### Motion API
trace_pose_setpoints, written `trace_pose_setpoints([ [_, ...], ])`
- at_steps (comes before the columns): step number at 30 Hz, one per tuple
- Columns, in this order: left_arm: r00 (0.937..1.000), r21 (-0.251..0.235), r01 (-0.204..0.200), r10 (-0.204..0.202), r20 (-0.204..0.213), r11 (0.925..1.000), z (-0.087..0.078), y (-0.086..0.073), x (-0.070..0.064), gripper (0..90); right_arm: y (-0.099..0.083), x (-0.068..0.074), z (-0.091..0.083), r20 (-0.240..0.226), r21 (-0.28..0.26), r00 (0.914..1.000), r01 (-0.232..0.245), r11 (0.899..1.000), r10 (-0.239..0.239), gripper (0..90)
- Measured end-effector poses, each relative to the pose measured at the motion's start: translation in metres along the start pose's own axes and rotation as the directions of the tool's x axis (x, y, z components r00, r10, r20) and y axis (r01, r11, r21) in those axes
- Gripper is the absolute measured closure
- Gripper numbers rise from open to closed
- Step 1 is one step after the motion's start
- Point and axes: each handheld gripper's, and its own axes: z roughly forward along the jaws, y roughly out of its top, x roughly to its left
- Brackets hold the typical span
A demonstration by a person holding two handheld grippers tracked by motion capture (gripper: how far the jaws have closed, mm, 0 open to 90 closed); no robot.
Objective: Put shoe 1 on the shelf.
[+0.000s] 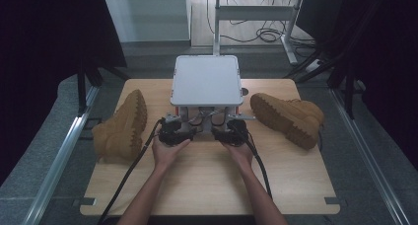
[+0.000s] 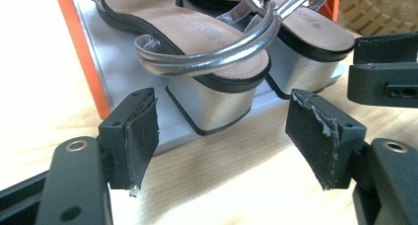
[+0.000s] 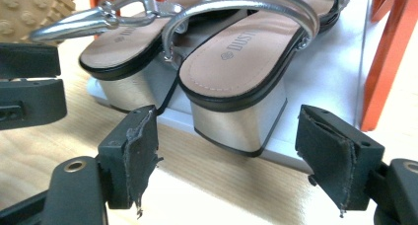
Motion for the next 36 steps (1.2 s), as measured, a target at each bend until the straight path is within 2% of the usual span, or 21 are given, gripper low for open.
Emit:
trace_pose_setpoints([
  [5, 0.9998, -0.016, -0.009, 0.009, 0.020, 0.9998, -0.016, -0.004, -0.003, 28.5, -0.004, 0.001, -0.013, -0.027, -0.007, 0.9995, 0.015, 1.000, -0.015, 25.5],
  [10, 0.9987, -0.014, -0.032, 0.033, 0.039, 0.9994, -0.030, -0.014, -0.004, 29.0, -0.011, 0.004, -0.023, -0.066, 0.010, 0.9955, 0.070, 0.998, -0.069, 25.6],
  [17, 0.9972, -0.012, -0.045, 0.045, 0.060, 0.9989, -0.050, -0.030, -0.002, 30.9, -0.023, -0.001, -0.038, -0.121, 0.014, 0.9904, 0.070, 0.997, -0.067, 27.5],
  [25, 0.9968, -0.015, -0.046, 0.046, 0.065, 0.9988, -0.070, -0.041, 0.001, 32.1, -0.039, -0.007, -0.058, -0.158, 0.004, 0.9826, 0.099, 0.995, -0.098, 30.4],
  [29, 0.9955, 0.000, -0.058, 0.058, 0.075, 0.9983, -0.078, -0.048, 0.000, 32.5, -0.043, -0.006, -0.066, -0.168, 0.028, 0.9762, 0.144, 0.989, -0.137, 30.6],
  [32, 0.9945, 0.023, -0.065, 0.063, 0.083, 0.9976, -0.082, -0.056, 0.002, 32.9, -0.047, -0.008, -0.073, -0.174, 0.017, 0.9749, 0.144, 0.989, -0.139, 31.2],
  [36, 0.9945, 0.041, -0.054, 0.050, 0.092, 0.9977, -0.087, -0.067, 0.007, 33.9, -0.051, -0.012, -0.081, -0.172, 0.012, 0.9745, 0.149, 0.989, -0.145, 31.6],
])
